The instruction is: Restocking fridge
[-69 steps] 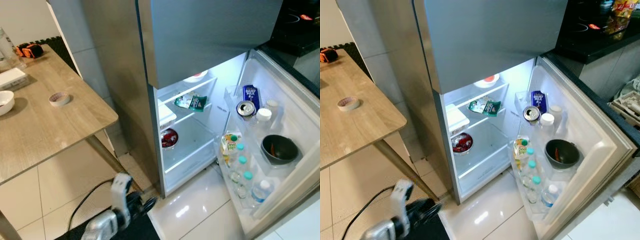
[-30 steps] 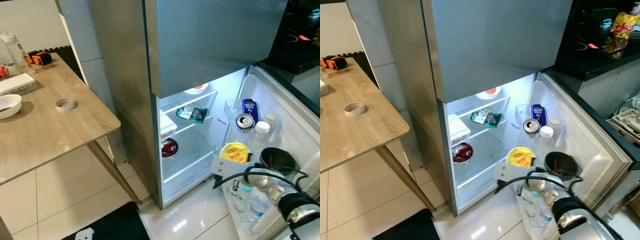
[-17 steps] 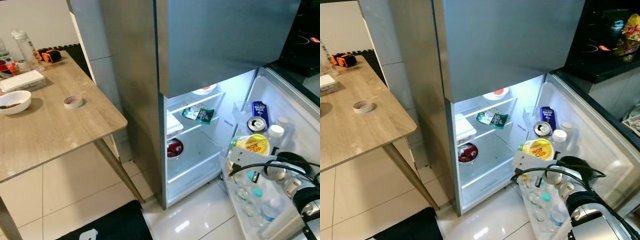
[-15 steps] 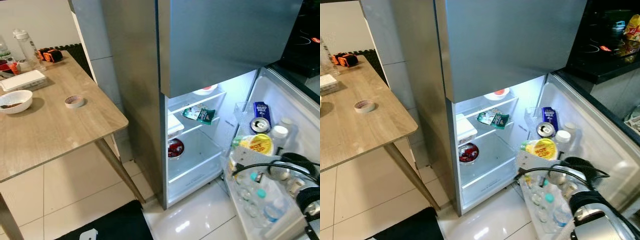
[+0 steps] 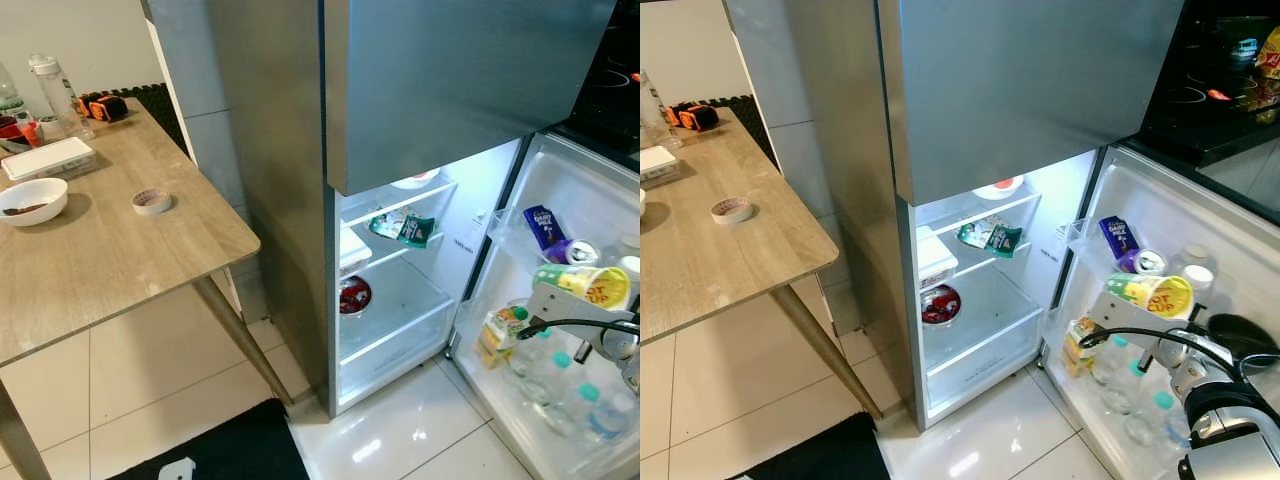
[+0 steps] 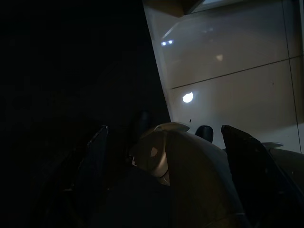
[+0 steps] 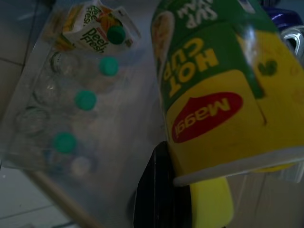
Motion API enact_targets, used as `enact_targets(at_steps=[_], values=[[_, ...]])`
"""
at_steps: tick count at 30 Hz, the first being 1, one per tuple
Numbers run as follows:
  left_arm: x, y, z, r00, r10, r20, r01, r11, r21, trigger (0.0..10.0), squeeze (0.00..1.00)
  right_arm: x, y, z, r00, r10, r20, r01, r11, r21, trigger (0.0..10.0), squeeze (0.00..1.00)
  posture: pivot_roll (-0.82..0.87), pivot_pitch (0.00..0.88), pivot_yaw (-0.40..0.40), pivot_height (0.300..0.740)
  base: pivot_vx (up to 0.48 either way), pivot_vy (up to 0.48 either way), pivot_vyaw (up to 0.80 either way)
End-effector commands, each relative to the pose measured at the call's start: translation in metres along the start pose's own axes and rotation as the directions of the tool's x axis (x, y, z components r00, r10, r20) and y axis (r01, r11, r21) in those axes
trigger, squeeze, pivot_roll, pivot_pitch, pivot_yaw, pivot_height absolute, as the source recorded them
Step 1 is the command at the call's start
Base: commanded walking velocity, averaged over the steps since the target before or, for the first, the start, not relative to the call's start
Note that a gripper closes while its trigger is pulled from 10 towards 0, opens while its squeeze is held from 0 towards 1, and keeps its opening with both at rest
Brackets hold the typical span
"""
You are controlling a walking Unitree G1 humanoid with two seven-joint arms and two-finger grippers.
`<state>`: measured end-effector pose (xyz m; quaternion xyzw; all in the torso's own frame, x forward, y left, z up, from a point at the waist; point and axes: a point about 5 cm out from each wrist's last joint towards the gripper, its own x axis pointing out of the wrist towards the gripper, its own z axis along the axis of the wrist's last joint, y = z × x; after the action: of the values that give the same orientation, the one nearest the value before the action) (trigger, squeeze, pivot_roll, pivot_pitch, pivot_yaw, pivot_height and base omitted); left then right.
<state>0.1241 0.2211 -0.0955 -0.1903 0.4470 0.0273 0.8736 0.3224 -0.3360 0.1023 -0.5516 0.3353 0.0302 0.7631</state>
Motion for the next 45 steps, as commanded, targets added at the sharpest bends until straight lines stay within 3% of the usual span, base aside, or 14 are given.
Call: enact_targets(at_steps=[1,5,6,10,12,13,14,15,18,21,24,27,39,45], values=[[0.000,-0.001,0.000,1.000,-0.004,-0.003,0.004,1.000,0.002,10.0,0.00,0.002,0.008,0.008,0.999,0.020,0.036,-0.022,0.999,0.042,10.0,0.00,-0.10,0.000,-0.022,0.740,0.000,0.000,0.00],[0.001,-0.001,-0.001,1.000,-0.006,-0.004,0.006,1.000,0.001,10.0,0.00,0.003,0.015,0.015,0.996,0.043,0.076,-0.049,0.996,0.071,10.0,0.00,-0.10,0.000,-0.022,0.740,0.000,0.000,0.00],[0.001,-0.002,0.000,1.000,-0.009,-0.002,0.009,1.000,0.003,10.0,0.00,0.004,0.030,0.026,0.987,0.084,0.137,-0.101,0.988,0.118,10.0,0.00,-0.10,0.000,-0.022,0.740,0.000,0.000,0.00],[0.001,-0.003,0.000,1.000,-0.014,0.001,0.014,1.000,0.002,10.0,0.00,0.004,0.047,0.033,0.976,0.124,0.181,-0.152,0.976,0.153,10.0,0.00,-0.10,0.000,-0.024,0.740,0.000,0.000,0.00],[0.002,-0.005,0.000,1.000,-0.015,0.002,0.015,1.000,0.003,10.0,0.00,0.002,0.093,0.042,0.944,0.222,0.244,-0.271,0.944,0.190,10.0,0.00,-0.10,0.000,-0.024,0.740,0.000,0.000,0.00],[0.002,-0.005,0.000,1.000,-0.015,0.002,0.015,1.000,0.003,10.0,0.00,0.002,0.093,0.042,0.944,0.222,0.244,-0.271,0.944,0.190,10.0,0.00,-0.10,0.000,-0.024,0.740,0.000,0.000,0.00],[0.003,-0.006,0.000,1.000,-0.009,0.001,0.009,1.000,0.006,10.0,0.00,-0.006,0.139,0.046,0.905,0.324,0.276,-0.385,0.899,0.207,10.0,0.00,-0.09,0.000,-0.026,0.740,0.000,0.000,0.00],[0.003,-0.006,0.000,1.000,-0.009,0.001,0.009,1.000,0.006,10.0,0.00,-0.006,0.139,0.046,0.905,0.324,0.276,-0.385,0.899,0.207,10.0,0.00,-0.09,0.000,-0.026,0.740,0.000,0.000,0.00],[0.003,-0.006,-0.002,1.000,0.006,-0.010,-0.006,1.000,0.020,10.0,0.00,-0.021,0.191,0.046,0.854,0.430,0.294,-0.500,0.834,0.232,10.0,0.00,-0.09,0.000,-0.026,0.740,0.000,0.000,0.00],[0.003,-0.006,-0.003,1.000,0.011,-0.014,-0.011,1.000,0.026,10.0,0.00,-0.025,0.201,0.045,0.844,0.447,0.295,-0.520,0.817,0.249,10.0,0.00,-0.09,0.000,-0.024,0.740,0.000,0.000,0.00],[0.003,-0.007,-0.003,0.999,0.038,-0.007,-0.038,0.999,0.034,10.0,0.00,-0.042,0.240,0.028,0.815,0.528,0.240,-0.579,0.763,0.287,10.0,0.00,-0.08,0.000,-0.023,0.740,0.000,0.000,0.00],[0.005,-0.009,-0.001,1.000,0.031,0.004,-0.031,0.999,0.027,10.0,0.00,-0.053,0.260,0.009,0.806,0.567,0.169,-0.588,0.738,0.331,10.0,0.00,-0.08,0.000,-0.021,0.740,0.000,0.000,0.53],[0.007,-0.013,0.000,1.000,0.026,0.005,-0.026,0.999,0.024,10.0,0.00,-0.084,0.291,-0.054,0.765,0.642,-0.036,-0.559,0.692,0.457,10.0,0.00,-0.07,0.000,-0.017,0.740,0.000,0.000,0.79],[0.006,-0.013,-0.003,1.000,0.024,-0.015,-0.023,0.999,0.033,10.0,0.00,-0.084,0.290,-0.055,0.767,0.640,-0.035,-0.550,0.686,0.476,10.0,0.00,-0.07,0.000,-0.010,0.740,0.000,0.000,0.79]])
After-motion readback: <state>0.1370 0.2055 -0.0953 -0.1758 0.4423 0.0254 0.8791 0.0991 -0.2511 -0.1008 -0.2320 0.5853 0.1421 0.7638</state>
